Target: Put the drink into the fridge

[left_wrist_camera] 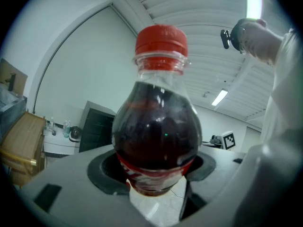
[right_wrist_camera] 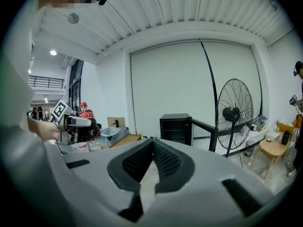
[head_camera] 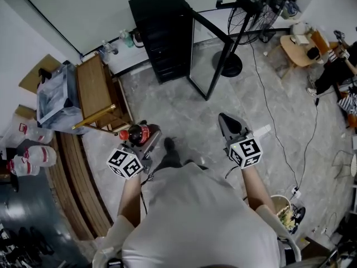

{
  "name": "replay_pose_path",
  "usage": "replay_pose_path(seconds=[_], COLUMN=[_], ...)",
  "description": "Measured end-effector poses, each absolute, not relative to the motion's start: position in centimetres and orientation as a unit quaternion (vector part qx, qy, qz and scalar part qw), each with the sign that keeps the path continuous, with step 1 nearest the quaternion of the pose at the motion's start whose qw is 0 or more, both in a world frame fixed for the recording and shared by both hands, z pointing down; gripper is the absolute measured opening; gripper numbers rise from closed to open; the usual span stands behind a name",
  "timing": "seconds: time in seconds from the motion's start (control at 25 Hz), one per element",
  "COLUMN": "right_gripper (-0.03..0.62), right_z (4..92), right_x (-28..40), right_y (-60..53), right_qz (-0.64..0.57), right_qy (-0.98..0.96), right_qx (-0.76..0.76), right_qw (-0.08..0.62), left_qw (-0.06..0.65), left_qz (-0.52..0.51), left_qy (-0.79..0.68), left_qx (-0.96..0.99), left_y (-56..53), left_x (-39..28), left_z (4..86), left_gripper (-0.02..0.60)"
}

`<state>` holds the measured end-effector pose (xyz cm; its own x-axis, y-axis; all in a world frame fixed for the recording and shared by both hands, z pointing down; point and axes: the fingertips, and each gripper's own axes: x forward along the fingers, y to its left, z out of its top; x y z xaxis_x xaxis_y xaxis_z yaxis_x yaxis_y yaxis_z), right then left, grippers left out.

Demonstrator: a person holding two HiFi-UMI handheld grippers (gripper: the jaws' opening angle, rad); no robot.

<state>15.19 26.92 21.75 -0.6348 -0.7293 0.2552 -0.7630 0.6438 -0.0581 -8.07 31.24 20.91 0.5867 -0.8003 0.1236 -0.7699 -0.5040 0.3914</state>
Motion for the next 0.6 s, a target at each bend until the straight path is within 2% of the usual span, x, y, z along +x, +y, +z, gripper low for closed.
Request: replay_pose_path(seconds=[0.6], right_gripper=[-0.002], right_z=[23.8], right_x=[11.0], right_y=[15.6], right_qz=[0.080], right_qy=[-0.885], right_qx=[0.437], right_qw=[0.138], left_qw=[0.201], left_qz=[-0.027], left_qy=[-0.408], left_qx=[0.890], left_y=[17.6], left_x=[-11.3], left_z=[23.3], left_gripper=[0.296])
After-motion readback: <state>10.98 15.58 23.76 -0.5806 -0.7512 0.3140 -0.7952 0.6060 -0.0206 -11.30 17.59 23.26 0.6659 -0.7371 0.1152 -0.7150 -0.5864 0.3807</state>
